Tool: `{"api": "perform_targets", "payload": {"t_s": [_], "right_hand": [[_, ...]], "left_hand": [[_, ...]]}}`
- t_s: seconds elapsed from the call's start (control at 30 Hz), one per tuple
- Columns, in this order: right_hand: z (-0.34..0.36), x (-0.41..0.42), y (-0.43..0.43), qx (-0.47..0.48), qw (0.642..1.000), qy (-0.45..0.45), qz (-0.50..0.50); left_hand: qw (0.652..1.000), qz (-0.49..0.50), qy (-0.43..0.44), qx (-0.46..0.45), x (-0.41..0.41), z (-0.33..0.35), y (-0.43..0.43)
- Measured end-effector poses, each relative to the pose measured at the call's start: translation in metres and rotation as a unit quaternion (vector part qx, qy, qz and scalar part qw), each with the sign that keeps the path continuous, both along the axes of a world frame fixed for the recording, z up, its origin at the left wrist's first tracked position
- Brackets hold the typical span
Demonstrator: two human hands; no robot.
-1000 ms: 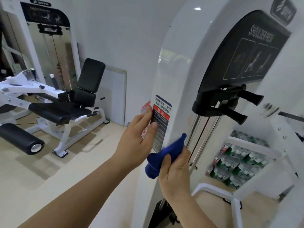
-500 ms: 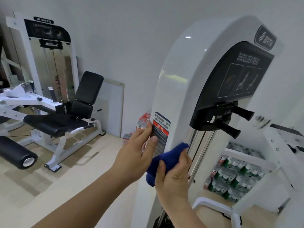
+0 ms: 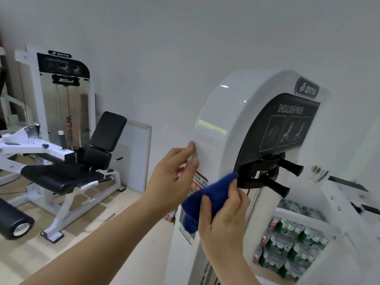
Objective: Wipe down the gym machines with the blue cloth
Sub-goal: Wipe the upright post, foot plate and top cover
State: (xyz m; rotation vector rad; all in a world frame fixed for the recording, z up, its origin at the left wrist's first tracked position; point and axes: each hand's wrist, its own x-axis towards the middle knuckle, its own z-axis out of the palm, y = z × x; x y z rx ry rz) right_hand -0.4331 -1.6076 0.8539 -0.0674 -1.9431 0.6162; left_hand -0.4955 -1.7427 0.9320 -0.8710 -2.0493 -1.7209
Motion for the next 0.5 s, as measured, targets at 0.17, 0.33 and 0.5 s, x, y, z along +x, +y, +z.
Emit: {"api": "perform_targets", "payload": {"t_s": [0.17, 0.33, 0.5], "right_hand": [[0.08, -0.006, 0.007, 0.092, 0.986, 0.102, -0.094], [0.097, -0.02, 0.003, 0.076, 0.984, 0.127, -0.102], [0.074, -0.016, 0.009, 0.11, 0.985, 0.1, -0.086]], "left_hand": [[1.0, 0.009, 0.013, 0.02, -0.007, 0.005, -0.001], [1.0, -0.008, 0.017, -0.004, -0.012, 0.008, -0.007], [0.998, -0.024, -0.032, -0.056, -0.019, 0.036, -0.021]]}}
